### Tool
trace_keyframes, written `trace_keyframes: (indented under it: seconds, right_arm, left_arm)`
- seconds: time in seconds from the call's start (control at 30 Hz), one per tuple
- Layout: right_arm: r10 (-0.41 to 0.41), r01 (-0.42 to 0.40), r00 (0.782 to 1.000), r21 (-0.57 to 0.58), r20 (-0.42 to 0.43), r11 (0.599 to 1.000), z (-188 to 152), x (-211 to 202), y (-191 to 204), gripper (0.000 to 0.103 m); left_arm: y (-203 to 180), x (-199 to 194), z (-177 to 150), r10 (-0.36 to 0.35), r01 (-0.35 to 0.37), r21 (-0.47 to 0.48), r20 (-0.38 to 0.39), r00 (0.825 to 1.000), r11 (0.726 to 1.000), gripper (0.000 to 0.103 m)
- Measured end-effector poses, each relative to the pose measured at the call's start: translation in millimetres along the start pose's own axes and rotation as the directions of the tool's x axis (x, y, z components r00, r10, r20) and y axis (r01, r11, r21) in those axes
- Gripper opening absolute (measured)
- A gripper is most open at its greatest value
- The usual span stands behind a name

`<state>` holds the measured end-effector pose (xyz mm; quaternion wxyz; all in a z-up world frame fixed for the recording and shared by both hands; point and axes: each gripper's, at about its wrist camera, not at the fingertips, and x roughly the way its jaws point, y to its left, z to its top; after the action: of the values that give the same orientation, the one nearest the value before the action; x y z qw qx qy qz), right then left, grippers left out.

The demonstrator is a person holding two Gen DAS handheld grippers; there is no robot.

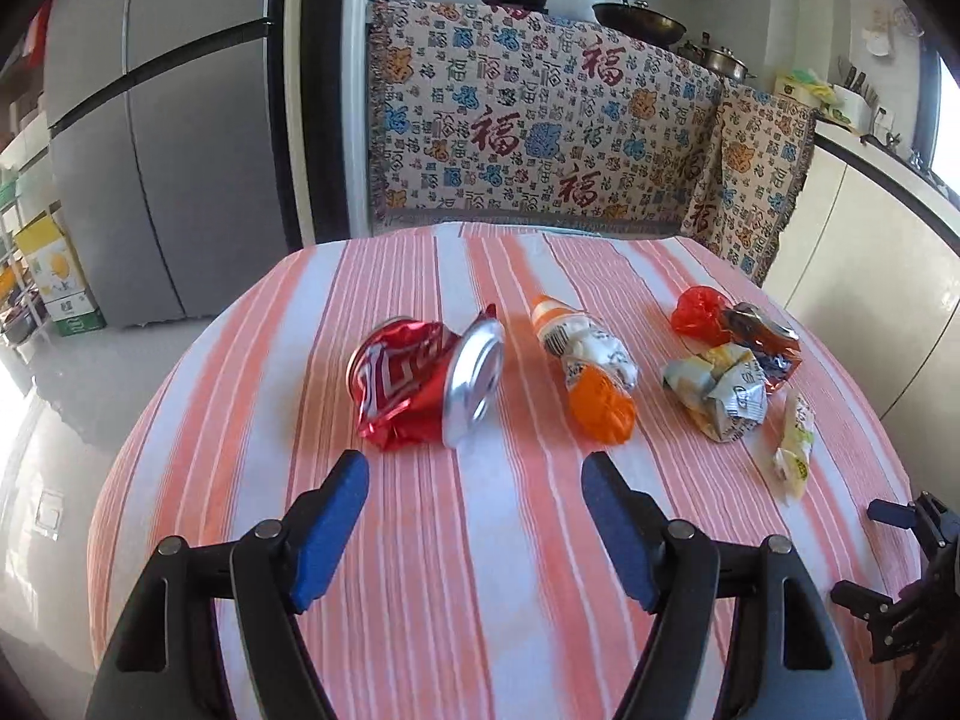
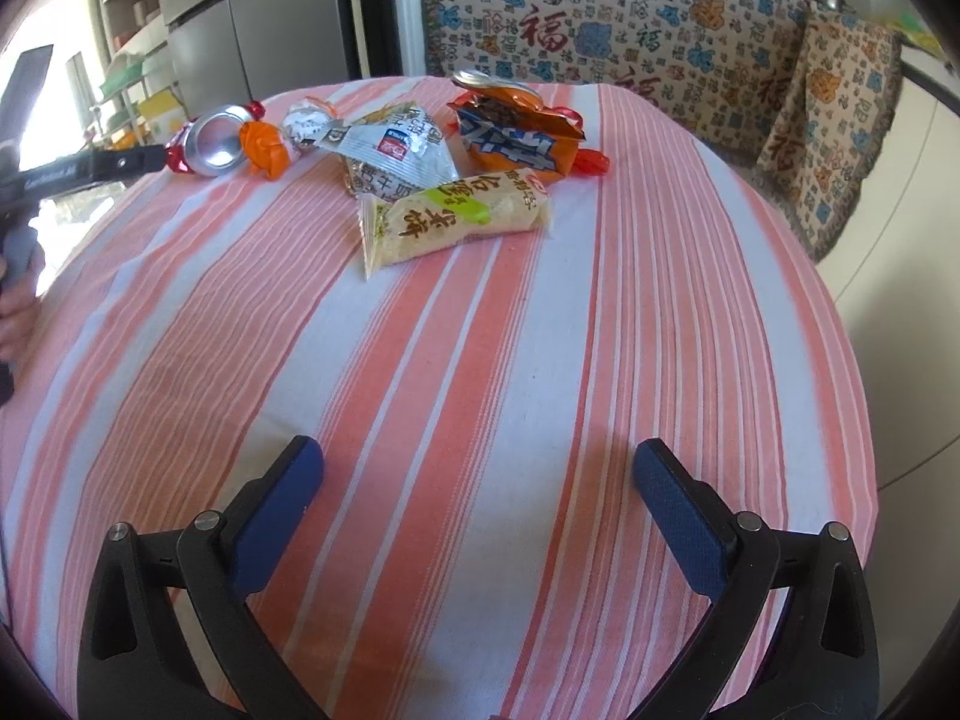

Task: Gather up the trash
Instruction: 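Grasp the crushed red can with the left tool while the right tool grasps the Taiwan snack bar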

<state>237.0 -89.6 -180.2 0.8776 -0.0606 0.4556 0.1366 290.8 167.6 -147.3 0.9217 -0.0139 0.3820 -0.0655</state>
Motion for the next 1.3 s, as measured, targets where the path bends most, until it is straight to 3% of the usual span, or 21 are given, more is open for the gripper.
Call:
trace_keyframes:
  seconds: [0.2, 0.43, 0.57, 0.83, 1.07, 1.17, 1.3]
  right_arm:
    - [0.001, -0.001, 1.000, -0.001, 0.000, 1.000, 0, 0, -1, 0.102]
    - [0.002, -0.002, 1.000, -0.002, 0.001, 1.000, 0, 0, 0, 0.102]
    - [0.002, -0.002, 1.000, -0.002, 0.001, 1.000, 0, 0, -1, 0.103]
    - [0.003, -0.003, 1.000, -0.003, 0.001, 1.000, 0, 0, 0, 0.103]
    - [0.006, -0.006, 1.000, 0.003, 0.001, 1.000, 0, 0, -1, 0.103]
    - [0.016, -0.015, 1.000, 0.060, -0.012, 0.998, 9, 4, -4, 0.103]
    - [0.091, -0.083, 0.995, 0.194, -0.035, 0.978, 42, 20, -8, 0.103]
  left_arm:
    - [23, 32, 29, -0.050, 0.050, 0.024, -0.035, 0.998, 0.998, 0.075]
    - [27, 55, 36, -0.110, 0.114, 0.063, -0.061, 0.992, 0.991, 0.075]
    - [27, 57, 31, -0.153, 0.156, 0.058, -0.058, 0.987, 0.986, 0.063]
    - [5, 33, 5, -0.100, 0.102, 0.075, -0.036, 0.994, 0.992, 0.062]
    - [-13, -1, -30, -0.034, 0.034, 0.010, -0.045, 0.998, 0.999, 0.062]
    - [-20, -17, -47, -0.003, 0.002, -0.013, -0.041, 0.999, 1.000, 0.062]
    - [-27, -30, -63, 0.025, -0.027, -0.042, -0.047, 0.999, 0.999, 0.062]
